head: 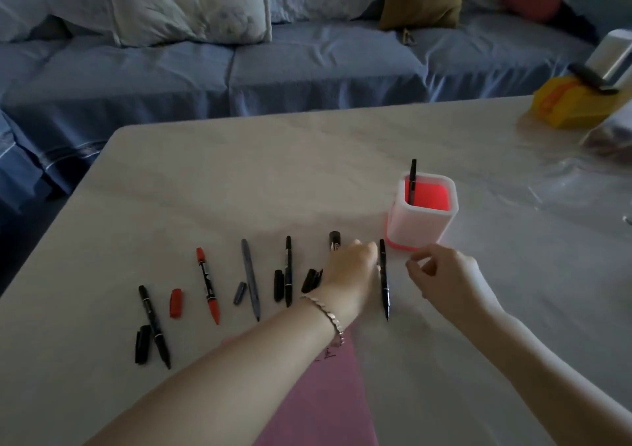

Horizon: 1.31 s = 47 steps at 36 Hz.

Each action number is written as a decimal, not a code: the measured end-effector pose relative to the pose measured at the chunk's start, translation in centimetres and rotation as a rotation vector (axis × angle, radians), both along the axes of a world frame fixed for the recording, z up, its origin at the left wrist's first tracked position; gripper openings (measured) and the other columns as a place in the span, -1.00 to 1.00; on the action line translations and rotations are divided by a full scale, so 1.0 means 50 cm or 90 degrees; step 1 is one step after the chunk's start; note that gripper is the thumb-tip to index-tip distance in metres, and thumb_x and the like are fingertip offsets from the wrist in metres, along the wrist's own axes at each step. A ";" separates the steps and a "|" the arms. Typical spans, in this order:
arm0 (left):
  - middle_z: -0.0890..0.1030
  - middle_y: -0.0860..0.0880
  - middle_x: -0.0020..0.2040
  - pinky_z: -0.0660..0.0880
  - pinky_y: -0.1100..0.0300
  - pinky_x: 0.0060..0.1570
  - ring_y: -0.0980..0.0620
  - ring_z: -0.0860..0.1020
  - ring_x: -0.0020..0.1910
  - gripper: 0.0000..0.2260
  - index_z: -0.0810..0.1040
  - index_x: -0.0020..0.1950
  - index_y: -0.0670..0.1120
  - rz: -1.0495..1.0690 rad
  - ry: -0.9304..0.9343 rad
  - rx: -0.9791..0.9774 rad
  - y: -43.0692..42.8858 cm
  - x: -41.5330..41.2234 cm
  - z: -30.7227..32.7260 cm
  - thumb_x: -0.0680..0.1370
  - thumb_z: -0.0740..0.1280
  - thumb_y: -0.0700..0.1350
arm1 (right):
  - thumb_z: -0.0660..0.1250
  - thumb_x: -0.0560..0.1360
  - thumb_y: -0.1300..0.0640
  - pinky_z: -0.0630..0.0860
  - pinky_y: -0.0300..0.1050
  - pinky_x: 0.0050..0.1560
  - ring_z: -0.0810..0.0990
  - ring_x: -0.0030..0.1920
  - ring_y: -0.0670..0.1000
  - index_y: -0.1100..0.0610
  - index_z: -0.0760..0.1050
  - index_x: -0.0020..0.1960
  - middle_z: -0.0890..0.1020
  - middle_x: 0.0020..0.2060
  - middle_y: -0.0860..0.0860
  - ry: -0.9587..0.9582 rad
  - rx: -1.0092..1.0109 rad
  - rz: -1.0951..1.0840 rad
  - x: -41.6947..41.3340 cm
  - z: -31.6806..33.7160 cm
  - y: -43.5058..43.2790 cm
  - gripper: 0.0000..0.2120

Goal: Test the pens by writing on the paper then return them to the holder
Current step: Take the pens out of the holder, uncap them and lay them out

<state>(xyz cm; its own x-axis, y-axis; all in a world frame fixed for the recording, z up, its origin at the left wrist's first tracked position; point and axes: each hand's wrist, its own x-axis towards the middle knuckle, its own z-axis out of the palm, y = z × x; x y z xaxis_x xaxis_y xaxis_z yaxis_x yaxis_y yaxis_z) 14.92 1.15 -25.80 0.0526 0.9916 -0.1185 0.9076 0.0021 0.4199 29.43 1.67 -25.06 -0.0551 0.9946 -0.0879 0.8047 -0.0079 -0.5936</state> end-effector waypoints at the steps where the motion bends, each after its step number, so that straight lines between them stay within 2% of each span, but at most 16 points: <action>1: 0.49 -0.17 0.07 0.44 0.04 0.00 -0.20 0.50 0.02 -0.87 0.45 0.03 -0.19 -0.010 0.003 -0.007 0.003 0.005 -0.006 0.55 0.16 -0.21 | 0.28 0.46 0.10 0.53 -0.06 -0.24 0.57 -0.29 0.11 0.14 0.56 -0.13 0.62 -0.33 0.07 -0.001 0.046 -0.006 0.005 0.015 0.001 -0.87; 3: 0.49 -0.17 0.05 0.47 0.02 -0.01 -0.18 0.51 0.00 -0.91 0.44 -0.02 -0.19 -0.022 0.017 -0.008 0.005 0.008 -0.022 0.54 0.17 -0.24 | 0.28 0.45 0.18 0.50 -0.07 -0.24 0.55 -0.30 0.11 0.17 0.58 -0.19 0.61 -0.35 0.07 0.013 0.120 -0.016 0.008 0.046 0.009 -0.88; 5: 0.48 -0.17 0.05 0.47 0.00 -0.02 -0.19 0.51 0.01 -0.91 0.44 0.00 -0.21 -0.015 0.031 -0.014 0.005 0.006 -0.036 0.54 0.17 -0.25 | 0.28 0.45 0.22 0.48 -0.12 -0.23 0.54 -0.28 0.10 0.15 0.60 -0.15 0.61 -0.32 0.06 0.037 0.161 -0.024 0.007 0.071 0.028 -0.88; 9: 0.46 -0.17 0.11 0.43 0.04 0.01 -0.18 0.50 0.03 -0.81 0.42 0.14 -0.22 -0.005 0.002 0.003 0.006 -0.006 -0.024 0.58 0.18 -0.17 | 0.28 0.46 0.20 0.45 -0.11 -0.11 0.55 -0.14 0.11 0.18 0.58 -0.02 0.62 -0.12 0.12 0.037 0.236 -0.021 -0.007 0.093 0.102 -0.85; 13: 0.46 -0.11 0.08 0.45 0.08 0.03 -0.09 0.50 -0.04 -0.80 0.42 0.17 -0.15 -0.019 -0.052 0.035 -0.013 -0.045 0.019 0.57 0.19 -0.14 | 0.28 0.49 0.05 0.50 -0.01 0.00 0.54 0.04 0.17 0.19 0.42 0.25 0.57 0.09 0.15 -0.015 0.134 -0.048 -0.028 0.094 0.188 -0.61; 17: 0.46 0.00 0.06 0.43 0.17 -0.06 0.02 0.47 -0.14 -0.84 0.44 0.11 -0.07 -0.023 -0.072 0.039 -0.060 -0.092 0.059 0.57 0.16 -0.13 | 0.26 0.50 -0.04 0.51 0.01 -0.09 0.56 -0.04 0.21 0.23 0.44 0.16 0.60 -0.02 0.19 -0.099 0.083 -0.064 -0.053 0.086 0.232 -0.61; 22: 0.51 0.01 -0.01 0.49 0.07 -0.03 -0.01 0.51 -0.08 -0.83 0.48 0.07 -0.07 0.033 -0.039 0.073 -0.109 -0.146 0.077 0.58 0.14 -0.09 | 0.23 0.51 0.06 0.49 -0.03 -0.18 0.53 -0.16 0.19 0.19 0.55 0.00 0.61 -0.09 0.19 -0.075 0.105 -0.082 -0.053 0.077 0.226 -0.76; 27: 0.49 0.08 -0.02 0.48 0.21 -0.04 0.16 0.46 -0.12 -0.80 0.47 0.17 0.00 0.053 -0.076 0.098 -0.129 -0.174 0.059 0.57 0.16 -0.07 | 0.22 0.53 0.04 0.45 -0.06 -0.15 0.54 -0.07 0.15 0.09 0.54 0.09 0.54 0.04 0.11 -0.002 0.244 -0.056 -0.050 0.100 0.165 -0.78; 30: 0.42 0.12 0.03 0.43 0.26 0.01 0.19 0.43 -0.01 -0.75 0.39 0.25 0.02 0.067 -0.119 0.130 -0.134 -0.169 0.052 0.57 0.17 -0.05 | 0.23 0.53 0.04 0.51 -0.01 -0.16 0.57 -0.16 0.08 0.11 0.53 0.07 0.57 -0.01 0.03 0.035 0.380 0.025 -0.057 0.122 0.092 -0.79; 33: 0.39 0.13 0.13 0.31 0.43 0.07 0.21 0.40 0.14 -0.61 0.29 0.37 -0.02 0.062 -0.166 0.211 -0.141 -0.153 0.050 0.55 0.24 -0.03 | 0.20 0.52 0.02 0.55 -0.06 -0.20 0.60 -0.18 0.08 0.12 0.52 0.03 0.57 -0.13 -0.04 0.156 0.448 0.140 -0.072 0.143 0.008 -0.78; 36: 0.36 0.13 0.21 0.24 0.44 0.19 0.27 0.32 0.24 -0.54 0.23 0.42 -0.06 0.037 -0.185 0.250 -0.155 -0.141 0.051 0.55 0.23 -0.03 | 0.18 0.51 0.04 0.56 -0.21 -0.24 0.61 -0.27 -0.06 0.04 0.47 -0.03 0.59 -0.23 -0.04 0.318 0.406 0.187 -0.096 0.134 -0.057 -0.87; 38: 0.31 0.17 0.23 0.21 0.42 0.23 0.33 0.25 0.24 -0.56 0.20 0.43 -0.04 0.024 -0.194 0.251 -0.168 -0.139 0.049 0.57 0.18 -0.02 | 0.21 0.50 0.07 0.53 -0.23 -0.28 0.59 -0.34 -0.08 0.04 0.45 -0.10 0.61 -0.26 -0.04 0.450 0.326 0.142 -0.115 0.110 -0.084 -0.92; 40: 0.30 0.23 0.18 0.27 0.39 0.21 0.32 0.30 0.20 -0.60 0.21 0.42 0.00 0.009 -0.205 0.209 -0.184 -0.141 0.044 0.58 0.10 0.02 | 0.23 0.53 0.18 0.52 -0.24 -0.32 0.56 -0.39 -0.09 0.11 0.46 -0.10 0.64 -0.25 -0.03 0.583 0.214 0.058 -0.133 0.086 -0.104 -0.94; 42: 0.41 0.24 0.00 0.40 0.39 -0.04 0.31 0.43 -0.06 -0.71 0.33 0.31 0.05 -0.004 -0.209 0.169 -0.198 -0.148 0.033 0.59 0.07 0.02 | 0.19 0.55 0.25 0.52 -0.24 -0.36 0.56 -0.41 -0.09 0.16 0.47 -0.11 0.65 -0.31 0.00 0.696 0.099 -0.047 -0.151 0.068 -0.120 -0.88; 44: 0.39 0.17 -0.27 0.33 0.39 -0.33 0.25 0.39 -0.36 -0.81 0.40 0.14 0.02 0.008 -0.198 0.122 -0.214 -0.155 0.028 0.61 0.07 -0.01 | 0.16 0.55 0.24 0.50 -0.26 -0.39 0.55 -0.43 -0.10 0.16 0.48 -0.13 0.63 -0.35 0.00 0.771 0.021 -0.105 -0.166 0.058 -0.139 -0.85; 47: 0.34 0.13 -0.31 0.30 0.37 -0.38 0.20 0.34 -0.41 -0.82 0.37 0.07 -0.02 -0.005 -0.136 0.078 -0.241 -0.163 0.029 0.62 0.03 0.00 | 0.18 0.54 0.21 0.44 -0.24 -0.42 0.47 -0.46 -0.08 0.19 0.46 -0.18 0.56 -0.46 0.00 0.726 -0.022 -0.070 -0.184 0.043 -0.169 -0.84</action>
